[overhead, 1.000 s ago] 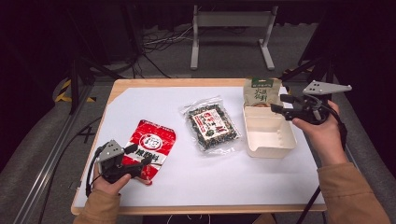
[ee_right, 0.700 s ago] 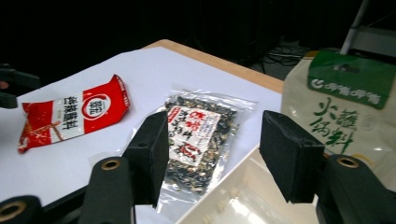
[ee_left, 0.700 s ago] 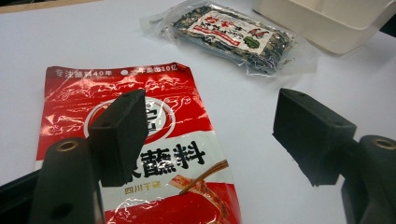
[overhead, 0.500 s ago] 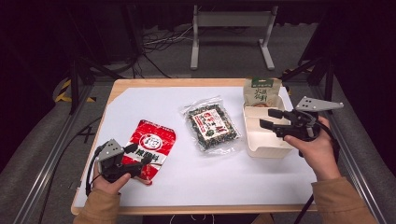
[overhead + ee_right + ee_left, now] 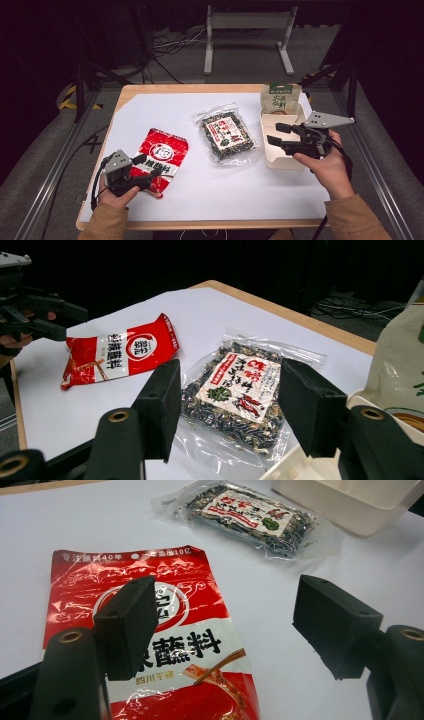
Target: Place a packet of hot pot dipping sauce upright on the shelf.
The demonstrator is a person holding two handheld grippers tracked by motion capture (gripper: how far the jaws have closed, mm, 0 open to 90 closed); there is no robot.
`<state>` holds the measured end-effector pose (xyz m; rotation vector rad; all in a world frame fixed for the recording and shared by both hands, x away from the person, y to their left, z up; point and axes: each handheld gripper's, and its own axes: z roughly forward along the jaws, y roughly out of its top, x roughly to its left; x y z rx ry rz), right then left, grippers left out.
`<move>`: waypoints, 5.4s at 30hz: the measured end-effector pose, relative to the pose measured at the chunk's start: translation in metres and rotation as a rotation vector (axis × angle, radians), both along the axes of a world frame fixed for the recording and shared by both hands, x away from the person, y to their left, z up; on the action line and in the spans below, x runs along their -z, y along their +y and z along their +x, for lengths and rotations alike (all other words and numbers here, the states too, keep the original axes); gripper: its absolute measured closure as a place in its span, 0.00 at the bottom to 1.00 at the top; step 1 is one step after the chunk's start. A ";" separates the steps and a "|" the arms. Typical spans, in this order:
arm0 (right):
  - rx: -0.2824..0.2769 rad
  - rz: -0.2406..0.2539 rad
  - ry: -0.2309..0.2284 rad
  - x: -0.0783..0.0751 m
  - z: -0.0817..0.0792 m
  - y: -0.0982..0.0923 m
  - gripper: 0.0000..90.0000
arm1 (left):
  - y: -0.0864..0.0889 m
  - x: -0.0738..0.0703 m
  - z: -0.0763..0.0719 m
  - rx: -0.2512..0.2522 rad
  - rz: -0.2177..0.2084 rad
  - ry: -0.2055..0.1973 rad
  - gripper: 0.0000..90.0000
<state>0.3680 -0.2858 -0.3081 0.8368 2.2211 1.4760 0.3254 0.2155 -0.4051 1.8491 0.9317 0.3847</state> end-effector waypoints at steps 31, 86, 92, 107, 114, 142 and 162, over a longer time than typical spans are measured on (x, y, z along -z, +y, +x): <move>-0.208 -0.031 0.112 0.020 0.041 0.108 0.51 | 0.024 0.000 -0.023 -0.081 0.011 -0.008 0.28; -0.118 -0.135 0.121 0.080 0.099 0.230 0.39 | 0.034 0.002 -0.025 -0.104 0.018 -0.012 0.29; -0.128 -0.131 0.146 0.088 0.102 0.235 0.41 | 0.035 0.002 -0.025 -0.106 0.018 -0.012 0.29; -0.119 -0.168 0.266 0.119 0.114 0.250 0.45 | 0.034 0.002 -0.024 -0.103 0.015 -0.013 0.29; -0.121 -0.207 0.297 0.128 0.118 0.254 0.45 | 0.034 0.002 -0.024 -0.101 0.017 -0.010 0.29; -0.218 -0.265 0.336 0.121 0.116 0.266 0.60 | 0.034 0.003 -0.024 -0.103 0.013 -0.007 0.28; -0.347 -0.334 0.339 0.125 0.109 0.285 0.72 | 0.034 0.003 -0.023 -0.100 0.013 -0.010 0.28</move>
